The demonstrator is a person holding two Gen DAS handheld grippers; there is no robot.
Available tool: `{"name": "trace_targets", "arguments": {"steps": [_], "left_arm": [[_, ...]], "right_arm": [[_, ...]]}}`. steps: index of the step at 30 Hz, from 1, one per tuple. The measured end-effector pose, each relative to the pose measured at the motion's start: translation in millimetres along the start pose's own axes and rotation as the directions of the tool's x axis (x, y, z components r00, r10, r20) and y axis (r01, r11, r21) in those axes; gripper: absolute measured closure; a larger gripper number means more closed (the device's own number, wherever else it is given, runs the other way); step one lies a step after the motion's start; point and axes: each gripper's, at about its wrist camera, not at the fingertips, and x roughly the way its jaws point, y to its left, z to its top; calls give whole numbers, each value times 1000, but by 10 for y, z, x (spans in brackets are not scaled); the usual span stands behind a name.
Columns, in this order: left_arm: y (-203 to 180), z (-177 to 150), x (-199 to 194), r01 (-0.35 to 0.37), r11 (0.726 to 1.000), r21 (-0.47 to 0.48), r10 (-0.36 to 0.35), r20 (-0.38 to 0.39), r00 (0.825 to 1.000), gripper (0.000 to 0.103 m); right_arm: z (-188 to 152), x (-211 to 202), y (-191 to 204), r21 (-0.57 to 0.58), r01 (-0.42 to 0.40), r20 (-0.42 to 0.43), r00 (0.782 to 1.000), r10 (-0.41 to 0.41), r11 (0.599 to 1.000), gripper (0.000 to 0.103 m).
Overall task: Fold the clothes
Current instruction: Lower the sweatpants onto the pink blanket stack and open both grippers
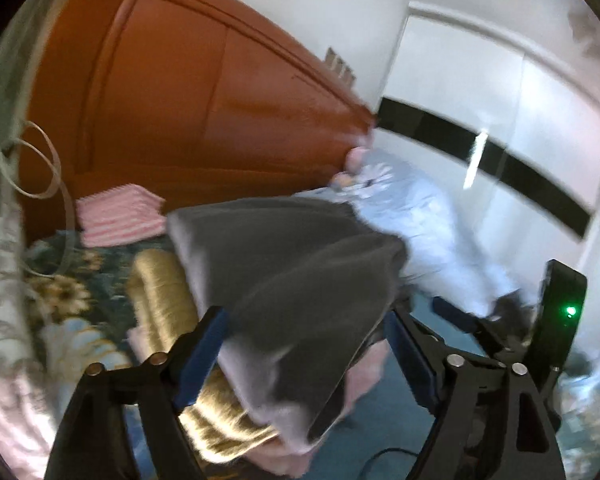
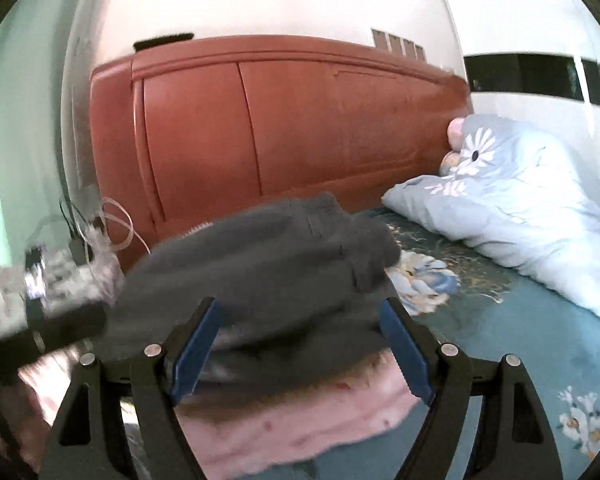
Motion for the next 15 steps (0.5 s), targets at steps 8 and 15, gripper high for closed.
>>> {"name": "trace_targets", "arguments": {"steps": [8,15], "left_arm": [[-345,-279,263,-175,976,131,176,7,984,6],[-404,-389,224,-222,964,147,215,62,975,3]], "right_arm": [[-336,216,-16,-121,29,-74,997,-38,992,20],[-338,225,-95,-43,19,-112,993,-24,999,13]]}}
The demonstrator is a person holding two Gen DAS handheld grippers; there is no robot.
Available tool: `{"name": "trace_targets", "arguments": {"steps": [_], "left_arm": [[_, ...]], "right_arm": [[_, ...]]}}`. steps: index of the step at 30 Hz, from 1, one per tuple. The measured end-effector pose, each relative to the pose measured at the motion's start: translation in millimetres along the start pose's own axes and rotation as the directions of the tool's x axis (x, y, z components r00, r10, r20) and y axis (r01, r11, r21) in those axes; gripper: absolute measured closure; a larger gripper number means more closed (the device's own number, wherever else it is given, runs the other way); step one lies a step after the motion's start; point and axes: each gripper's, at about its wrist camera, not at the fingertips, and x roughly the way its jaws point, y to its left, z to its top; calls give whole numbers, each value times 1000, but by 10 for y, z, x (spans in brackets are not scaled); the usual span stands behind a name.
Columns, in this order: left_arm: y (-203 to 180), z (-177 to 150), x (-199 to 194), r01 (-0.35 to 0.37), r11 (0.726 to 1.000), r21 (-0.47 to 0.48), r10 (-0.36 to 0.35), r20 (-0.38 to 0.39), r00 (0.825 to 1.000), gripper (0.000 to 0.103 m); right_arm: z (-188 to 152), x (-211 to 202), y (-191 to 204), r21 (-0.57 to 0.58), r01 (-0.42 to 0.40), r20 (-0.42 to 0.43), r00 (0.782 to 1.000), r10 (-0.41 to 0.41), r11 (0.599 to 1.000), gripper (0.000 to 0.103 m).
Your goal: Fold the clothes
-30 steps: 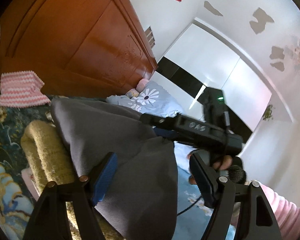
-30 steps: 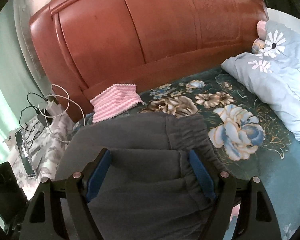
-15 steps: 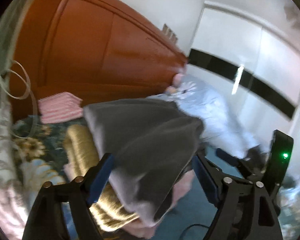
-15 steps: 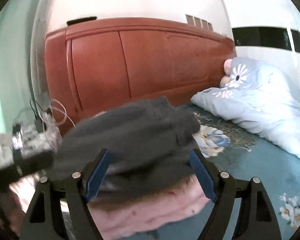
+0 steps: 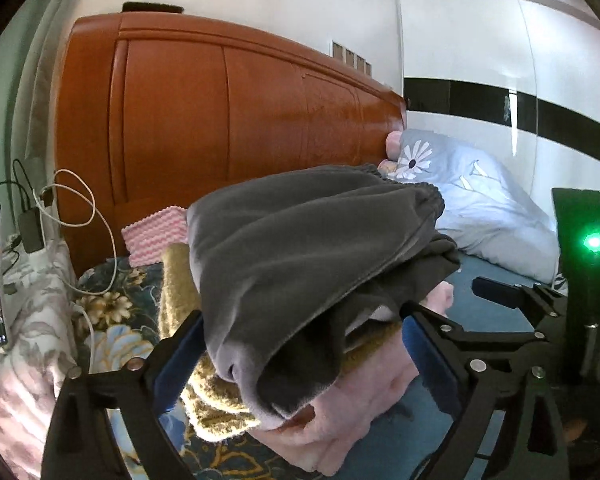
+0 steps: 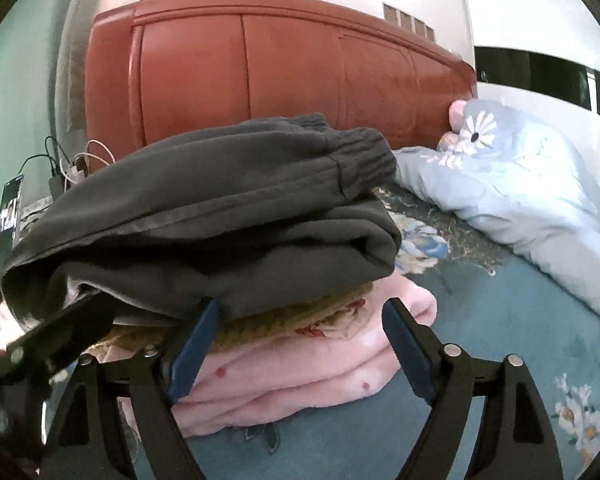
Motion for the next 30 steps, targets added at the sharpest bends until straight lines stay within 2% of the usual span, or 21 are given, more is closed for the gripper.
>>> {"name": "trace_targets", "arguments": {"steps": [1,5,13,20,25,30], "left_arm": [[16,-1,-6,1,1000,-10,-1,5,1000,3],[21,6,-10,8,1000,-26,-7,5,1000,0],[-45,-25,-11,-34,999,-1,34,-3,999,0],[-90,-63,-14,-77,997,-2,77,-24,997,0],[-61,-106,44,-121,992,-29,119,-75,990,0],[5,-156,133,-103,991,-88,90,-142,986,0]], "right_arm": [[0,-7,-3,2,6,-2,1000,-6,1000,9],[2,-43,-15,18,18,-6,1000,-18,1000,9],[21,-89,-51,40,27,-19,999,-26,999,9],[57,-108,-32,7,48,-11,999,-48,999,9],[61,-162,-22,17,51,0,999,-51,999,9],[72,-184,-26,25,47,0,999,-47,999,9]]}}
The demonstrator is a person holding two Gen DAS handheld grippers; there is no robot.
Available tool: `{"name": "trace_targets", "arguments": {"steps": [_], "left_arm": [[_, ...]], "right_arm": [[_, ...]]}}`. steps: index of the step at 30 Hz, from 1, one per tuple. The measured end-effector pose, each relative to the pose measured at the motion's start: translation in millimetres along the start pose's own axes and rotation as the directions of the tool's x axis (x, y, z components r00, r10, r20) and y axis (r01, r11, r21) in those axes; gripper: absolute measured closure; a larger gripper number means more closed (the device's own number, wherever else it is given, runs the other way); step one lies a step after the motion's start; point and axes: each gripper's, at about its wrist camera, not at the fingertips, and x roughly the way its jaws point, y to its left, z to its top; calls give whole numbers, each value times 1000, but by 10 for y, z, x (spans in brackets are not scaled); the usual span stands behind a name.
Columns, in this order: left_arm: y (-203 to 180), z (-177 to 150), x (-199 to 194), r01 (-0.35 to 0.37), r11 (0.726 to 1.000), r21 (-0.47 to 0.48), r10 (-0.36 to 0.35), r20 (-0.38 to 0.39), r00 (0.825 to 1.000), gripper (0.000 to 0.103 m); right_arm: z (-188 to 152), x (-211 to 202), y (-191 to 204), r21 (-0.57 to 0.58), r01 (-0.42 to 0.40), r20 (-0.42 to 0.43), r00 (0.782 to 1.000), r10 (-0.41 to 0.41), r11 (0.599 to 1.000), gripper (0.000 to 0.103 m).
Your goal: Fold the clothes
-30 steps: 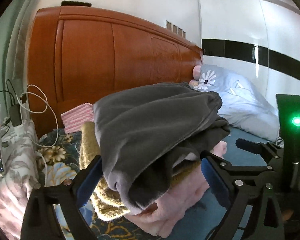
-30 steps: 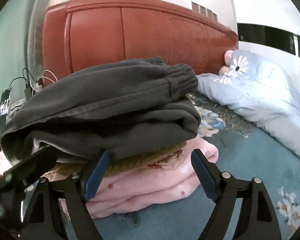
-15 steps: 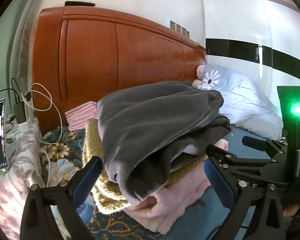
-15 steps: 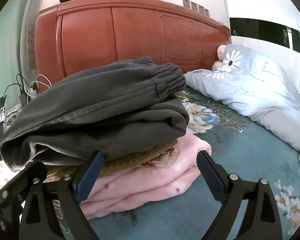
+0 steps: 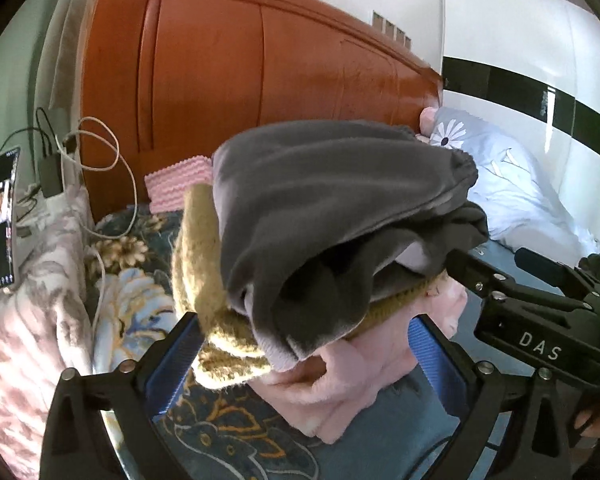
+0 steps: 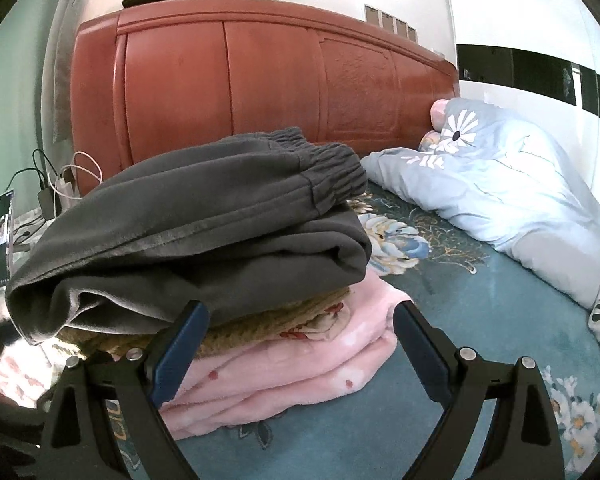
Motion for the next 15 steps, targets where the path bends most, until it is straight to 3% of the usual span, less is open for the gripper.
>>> {"name": "trace_targets", "arguments": {"steps": [15], "left_arm": [[39,0,16,3,1000,-4,-3,-4,1000,0]], "right_arm": [[-1,9,43,-15,27,-2,1000,-27,1000,9]]}}
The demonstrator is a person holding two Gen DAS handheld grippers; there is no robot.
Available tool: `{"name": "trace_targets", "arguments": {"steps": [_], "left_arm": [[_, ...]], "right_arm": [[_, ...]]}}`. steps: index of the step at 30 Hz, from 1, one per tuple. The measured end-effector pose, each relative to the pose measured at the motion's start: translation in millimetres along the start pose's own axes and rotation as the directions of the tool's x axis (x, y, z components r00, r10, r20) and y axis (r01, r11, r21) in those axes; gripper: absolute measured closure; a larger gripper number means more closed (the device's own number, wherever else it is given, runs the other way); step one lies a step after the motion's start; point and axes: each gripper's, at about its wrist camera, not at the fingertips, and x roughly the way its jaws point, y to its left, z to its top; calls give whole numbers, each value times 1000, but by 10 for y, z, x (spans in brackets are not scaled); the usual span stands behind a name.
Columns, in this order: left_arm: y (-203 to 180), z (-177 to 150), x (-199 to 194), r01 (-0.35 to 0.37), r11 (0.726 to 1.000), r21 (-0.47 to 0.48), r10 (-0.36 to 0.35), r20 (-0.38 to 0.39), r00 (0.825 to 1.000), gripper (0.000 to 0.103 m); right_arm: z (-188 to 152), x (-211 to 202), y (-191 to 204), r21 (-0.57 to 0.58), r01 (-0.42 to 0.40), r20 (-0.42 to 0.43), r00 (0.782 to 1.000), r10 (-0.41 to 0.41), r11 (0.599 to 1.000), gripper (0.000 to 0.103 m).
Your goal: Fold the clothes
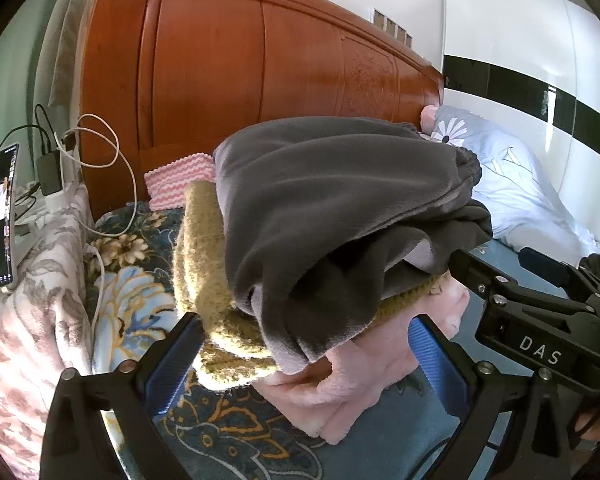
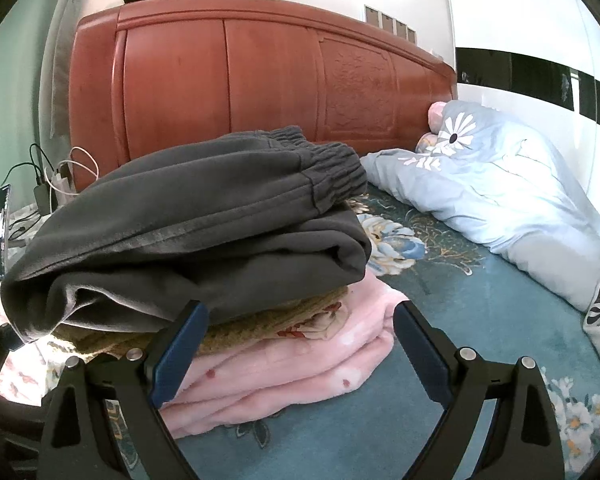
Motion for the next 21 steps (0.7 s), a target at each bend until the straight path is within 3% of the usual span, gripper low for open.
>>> {"name": "trace_targets", "arguments": {"steps": [21], "left_arm": [[28,-1,20,4,1000,-5,-4,5,1000,0]], "right_arm": [[-14,28,43,-18,22,-17,1000,-22,1000,9]]}}
